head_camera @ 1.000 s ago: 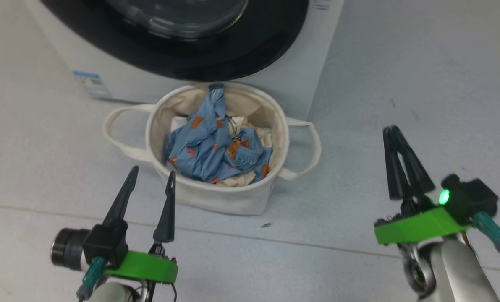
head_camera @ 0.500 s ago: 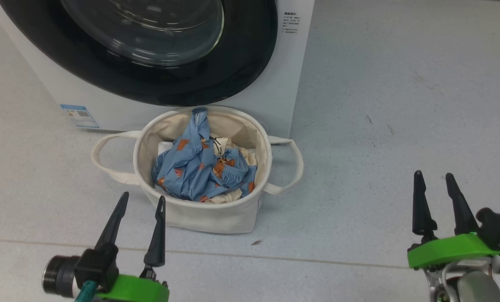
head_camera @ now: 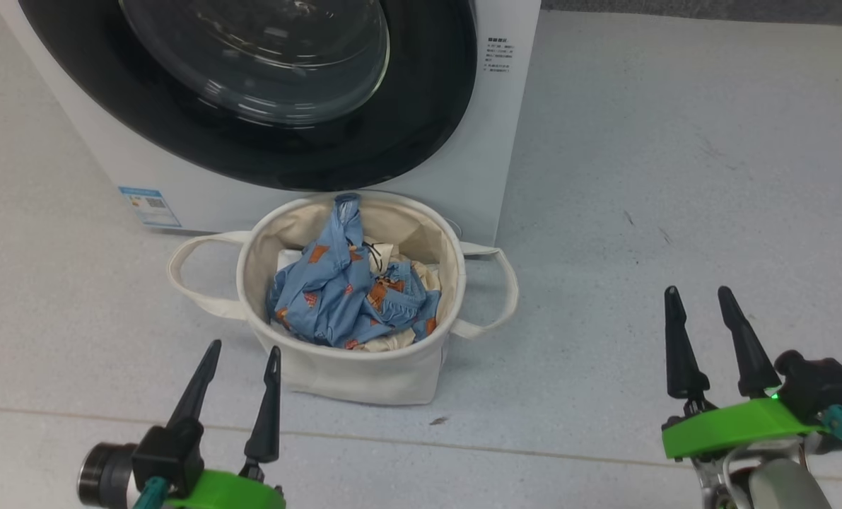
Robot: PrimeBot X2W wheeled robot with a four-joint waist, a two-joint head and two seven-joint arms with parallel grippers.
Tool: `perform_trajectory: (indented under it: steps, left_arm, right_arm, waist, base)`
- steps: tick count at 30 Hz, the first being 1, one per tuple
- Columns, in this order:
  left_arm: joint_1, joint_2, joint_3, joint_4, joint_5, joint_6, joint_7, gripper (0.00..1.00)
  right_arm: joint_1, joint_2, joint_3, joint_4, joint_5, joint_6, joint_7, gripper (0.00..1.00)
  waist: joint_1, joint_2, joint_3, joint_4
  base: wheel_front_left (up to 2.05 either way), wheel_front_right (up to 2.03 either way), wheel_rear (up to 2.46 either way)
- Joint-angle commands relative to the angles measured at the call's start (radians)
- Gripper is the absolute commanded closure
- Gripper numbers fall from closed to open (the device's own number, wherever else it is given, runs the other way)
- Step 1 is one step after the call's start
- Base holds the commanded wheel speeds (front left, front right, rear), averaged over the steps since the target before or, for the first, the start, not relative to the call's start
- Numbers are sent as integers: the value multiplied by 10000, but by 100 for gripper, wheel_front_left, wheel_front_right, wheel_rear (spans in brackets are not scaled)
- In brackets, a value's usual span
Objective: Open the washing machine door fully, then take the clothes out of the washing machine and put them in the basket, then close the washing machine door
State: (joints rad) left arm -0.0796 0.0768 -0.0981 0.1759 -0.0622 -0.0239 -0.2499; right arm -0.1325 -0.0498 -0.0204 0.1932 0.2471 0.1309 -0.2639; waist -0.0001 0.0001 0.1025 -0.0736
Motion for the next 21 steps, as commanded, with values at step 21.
perform_trajectory:
  steps: [21]
  left_arm:
    - [55,-88,443,-468,113,103,-118,0]
  right_arm:
    - [159,-5,390,-520,-111,-2,21,0]
  waist:
    - [1,-1,-189,78]
  base:
    - [0,0,0]
